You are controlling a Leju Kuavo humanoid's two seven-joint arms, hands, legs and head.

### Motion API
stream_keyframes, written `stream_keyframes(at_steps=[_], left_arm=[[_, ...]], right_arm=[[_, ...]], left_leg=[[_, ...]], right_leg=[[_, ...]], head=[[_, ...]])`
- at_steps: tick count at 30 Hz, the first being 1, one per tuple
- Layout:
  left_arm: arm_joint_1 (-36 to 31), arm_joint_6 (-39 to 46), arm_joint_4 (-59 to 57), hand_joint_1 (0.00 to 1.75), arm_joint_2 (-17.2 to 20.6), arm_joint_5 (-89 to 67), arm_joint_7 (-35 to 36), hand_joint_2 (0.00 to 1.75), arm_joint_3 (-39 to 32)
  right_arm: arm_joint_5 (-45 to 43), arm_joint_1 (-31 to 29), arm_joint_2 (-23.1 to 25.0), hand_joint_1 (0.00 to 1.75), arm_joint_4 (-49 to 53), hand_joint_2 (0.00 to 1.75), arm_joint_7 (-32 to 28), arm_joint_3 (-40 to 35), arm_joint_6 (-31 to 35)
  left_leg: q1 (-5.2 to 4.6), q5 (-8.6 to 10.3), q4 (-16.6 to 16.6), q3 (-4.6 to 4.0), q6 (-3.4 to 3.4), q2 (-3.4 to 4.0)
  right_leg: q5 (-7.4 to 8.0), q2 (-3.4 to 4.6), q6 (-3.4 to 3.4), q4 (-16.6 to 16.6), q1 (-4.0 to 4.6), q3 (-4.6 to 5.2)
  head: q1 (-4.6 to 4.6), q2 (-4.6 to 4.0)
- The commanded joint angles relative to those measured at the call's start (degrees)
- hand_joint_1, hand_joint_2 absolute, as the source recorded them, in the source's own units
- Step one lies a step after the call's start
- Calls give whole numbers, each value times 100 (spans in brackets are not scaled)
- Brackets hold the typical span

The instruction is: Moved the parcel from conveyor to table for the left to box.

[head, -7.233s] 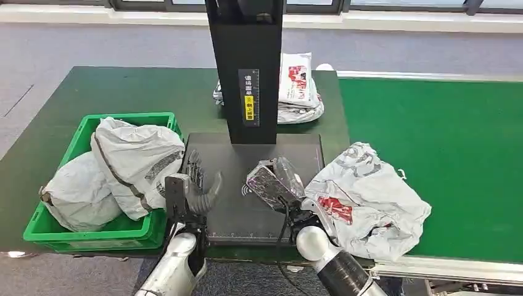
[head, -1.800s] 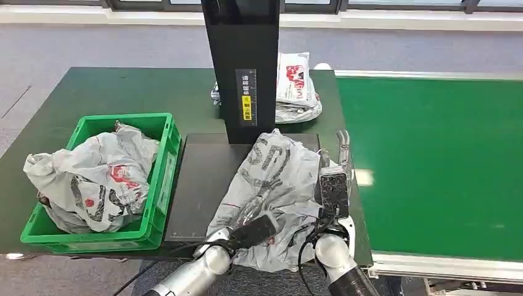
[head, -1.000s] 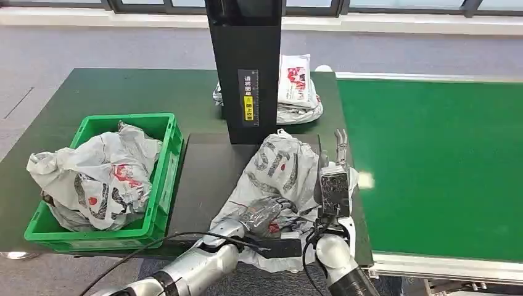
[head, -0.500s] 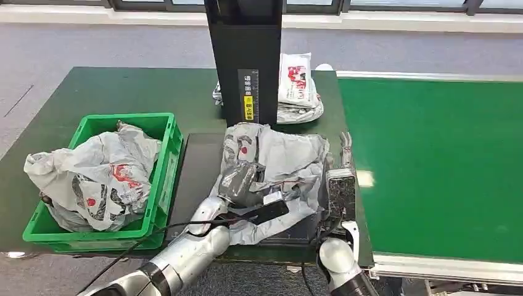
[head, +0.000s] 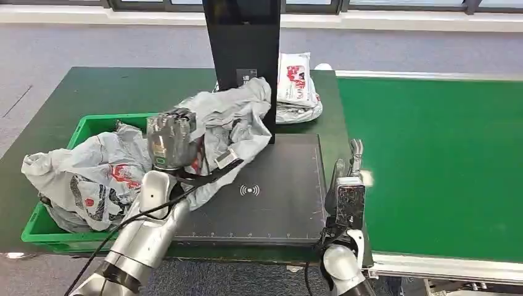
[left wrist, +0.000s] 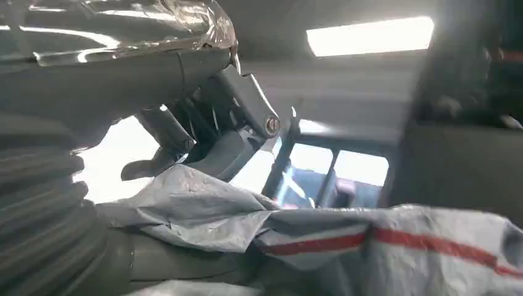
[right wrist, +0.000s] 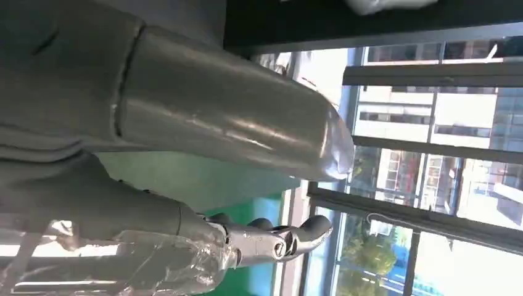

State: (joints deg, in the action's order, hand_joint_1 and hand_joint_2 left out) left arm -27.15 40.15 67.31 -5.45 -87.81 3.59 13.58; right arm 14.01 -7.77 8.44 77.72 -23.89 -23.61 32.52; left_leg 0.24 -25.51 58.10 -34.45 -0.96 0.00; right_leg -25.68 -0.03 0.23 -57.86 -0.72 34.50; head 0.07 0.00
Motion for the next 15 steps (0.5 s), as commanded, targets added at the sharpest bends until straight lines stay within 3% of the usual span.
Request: stream_keyframes(at_steps=[1, 4, 5, 7, 8, 11, 15], left_arm=[[433, -15, 1353, 175, 2086, -219, 1759, 175, -132], [448, -15, 1451, 175, 2679, -219, 2421, 175, 227], [294, -15, 1306, 175, 3127, -219, 2973, 175, 703], [-68, -15, 896, 175, 3456, -219, 3641, 175, 1422], [-112, -15, 857, 175, 3588, -219, 3641, 175, 1403], [-118, -15, 327, 175, 3822, -219, 3641, 175, 1295], [-118, -15, 327, 175, 3822, -219, 3641, 175, 1295]], right_arm=[[-199, -61, -128, 0, -76, 0, -80, 242, 56], [-238, -46, -135, 0, -142, 0, -129, 222, 127], [-272, -40, -157, 0, -142, 0, -158, 203, 178], [-326, -41, -210, 0, -135, 0, -165, 175, 217], [-367, -39, -246, 0, -123, 0, -166, 162, 223], [-448, -5, -300, 0, -101, 0, -155, 118, 240], [-448, -5, -300, 0, -101, 0, -155, 118, 240]], left_leg=[[4, -10, -25, 38, -5, 68], [4, -7, -12, 19, -5, 44], [5, -9, -15, 24, -7, 41], [9, -8, -13, 20, -11, 30], [11, -6, -12, 17, -10, 11], [22, -4, -14, 21, -11, 11], [18, -4, -14, 22, -10, 14]], right_leg=[[10, 67, -9, 21, 5, -15], [5, 49, -8, 7, 5, 0], [1, 46, -10, 8, 6, -5], [-3, 32, -15, 9, 16, -5], [-6, 14, -13, 11, 20, -11], [-6, 17, -16, 11, 22, -9], [-6, 20, -14, 10, 18, -11]], head=[[-2, 0], [-2, 0], [-2, 0], [-2, 0], [-2, 0], [-2, 0], [0, 0]])
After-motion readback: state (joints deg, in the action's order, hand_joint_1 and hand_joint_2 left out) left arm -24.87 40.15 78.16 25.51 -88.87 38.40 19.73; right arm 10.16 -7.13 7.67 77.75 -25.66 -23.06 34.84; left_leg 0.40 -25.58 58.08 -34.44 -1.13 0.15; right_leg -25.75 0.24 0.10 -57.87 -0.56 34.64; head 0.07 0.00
